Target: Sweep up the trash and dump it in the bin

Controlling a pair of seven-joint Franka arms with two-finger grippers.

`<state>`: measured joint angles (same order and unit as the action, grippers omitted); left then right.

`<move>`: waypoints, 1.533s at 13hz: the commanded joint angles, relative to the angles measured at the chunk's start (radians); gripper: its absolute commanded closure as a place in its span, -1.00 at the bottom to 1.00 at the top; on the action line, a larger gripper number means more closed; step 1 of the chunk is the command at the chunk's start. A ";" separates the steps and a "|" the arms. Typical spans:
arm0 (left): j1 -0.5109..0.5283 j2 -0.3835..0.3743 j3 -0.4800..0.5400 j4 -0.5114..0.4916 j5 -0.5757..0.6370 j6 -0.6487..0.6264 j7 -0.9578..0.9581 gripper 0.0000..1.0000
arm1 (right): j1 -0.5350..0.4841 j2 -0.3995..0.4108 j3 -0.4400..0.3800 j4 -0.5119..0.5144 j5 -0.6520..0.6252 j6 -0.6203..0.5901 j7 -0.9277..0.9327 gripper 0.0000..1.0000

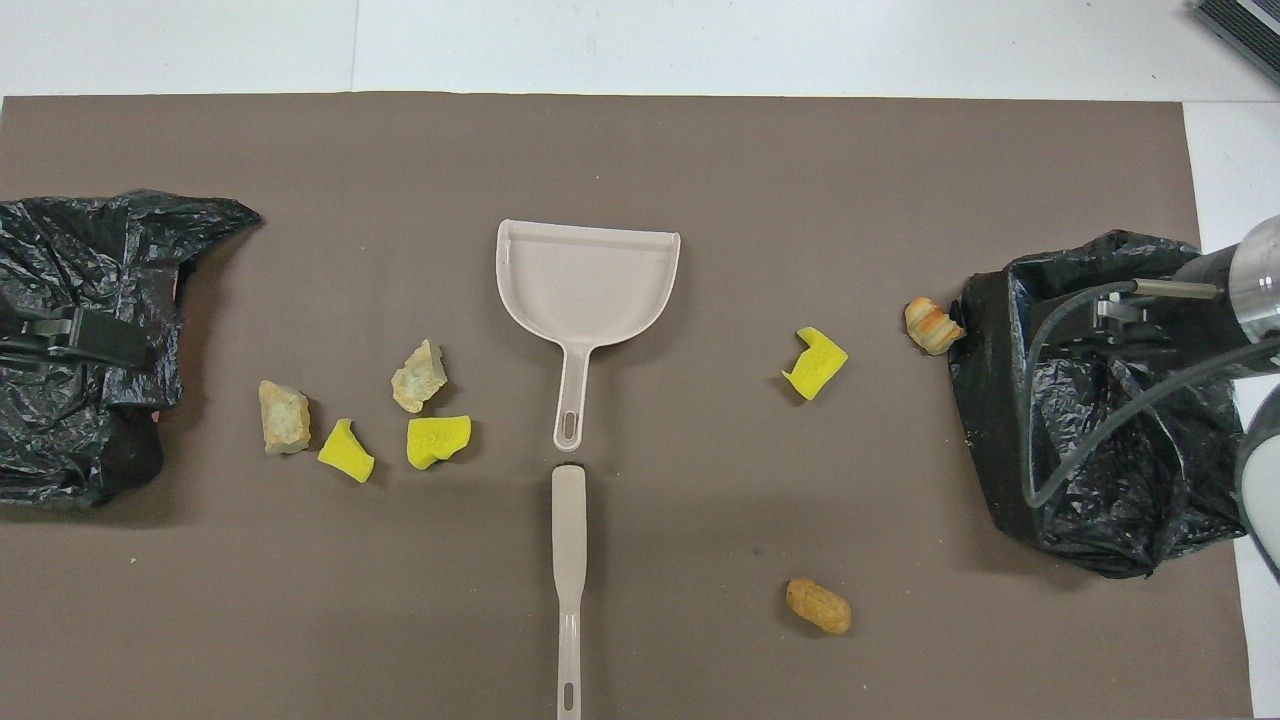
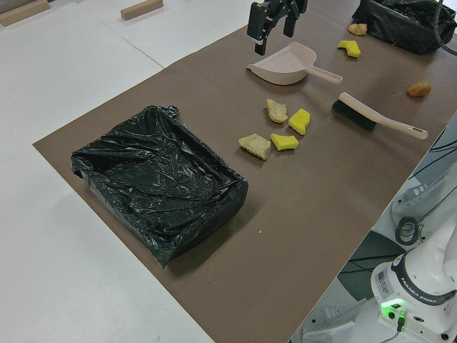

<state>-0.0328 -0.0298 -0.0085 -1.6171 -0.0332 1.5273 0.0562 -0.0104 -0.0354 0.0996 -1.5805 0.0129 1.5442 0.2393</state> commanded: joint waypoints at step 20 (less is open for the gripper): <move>-0.663 -0.344 -0.011 -0.734 -0.019 0.415 -0.572 -1.00 | 0.277 0.220 0.006 0.006 -0.002 0.293 0.236 -1.00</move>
<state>-0.6496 -0.3393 -0.0378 -2.2688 -0.0403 1.8739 -0.4953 0.1963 0.0882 0.1092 -1.6423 0.0197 1.8251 0.3926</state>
